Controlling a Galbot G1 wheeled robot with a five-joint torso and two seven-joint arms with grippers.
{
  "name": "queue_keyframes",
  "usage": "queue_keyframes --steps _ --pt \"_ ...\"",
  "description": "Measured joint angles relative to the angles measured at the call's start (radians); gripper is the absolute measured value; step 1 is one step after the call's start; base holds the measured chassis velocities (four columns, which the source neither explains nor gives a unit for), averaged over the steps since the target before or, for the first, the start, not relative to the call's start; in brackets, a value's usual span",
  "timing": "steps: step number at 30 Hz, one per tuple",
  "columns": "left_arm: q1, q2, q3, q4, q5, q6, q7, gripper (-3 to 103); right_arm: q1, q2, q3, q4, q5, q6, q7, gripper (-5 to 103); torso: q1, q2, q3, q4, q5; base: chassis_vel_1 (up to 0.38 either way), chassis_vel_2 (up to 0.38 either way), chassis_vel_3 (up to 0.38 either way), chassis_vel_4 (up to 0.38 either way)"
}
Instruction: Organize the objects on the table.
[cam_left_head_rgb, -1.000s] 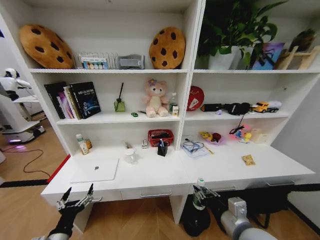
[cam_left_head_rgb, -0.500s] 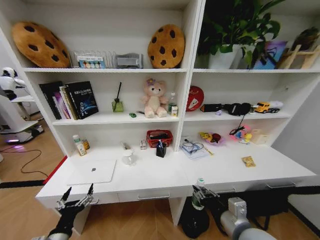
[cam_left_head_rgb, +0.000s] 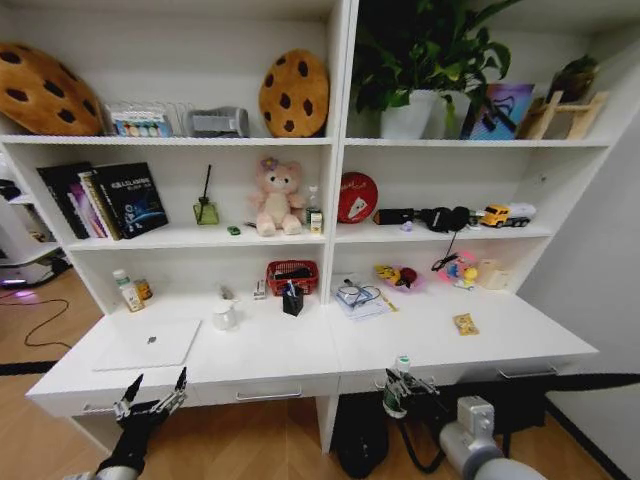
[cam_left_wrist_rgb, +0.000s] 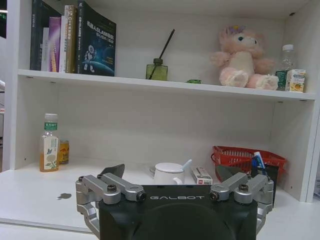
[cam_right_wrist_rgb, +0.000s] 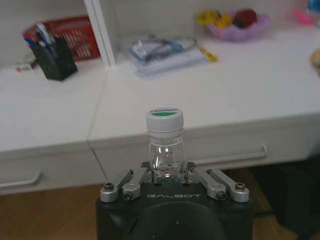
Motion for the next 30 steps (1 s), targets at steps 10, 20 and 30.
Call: queue_keyframes --steps 10,20,30 --pt "0.0 0.0 0.0 0.0 0.0 0.0 -0.001 100 -0.016 0.079 0.03 -0.467 -0.217 0.132 -0.271 26 0.0 0.0 0.0 0.0002 0.0 0.022 0.022 -0.007 -0.021" --pt "0.0 0.0 0.0 0.0 0.0 0.0 0.0 100 0.154 0.181 0.021 -1.007 -0.553 0.481 -0.428 26 0.0 0.0 0.0 -0.0001 0.0002 0.001 0.005 -0.003 -0.001" --pt "0.0 0.0 0.0 0.0 0.0 0.0 0.0 100 0.391 0.215 0.023 -1.325 -0.629 0.802 -0.372 26 0.0 0.0 0.0 0.0003 0.0002 0.0 0.0 0.0 0.0"
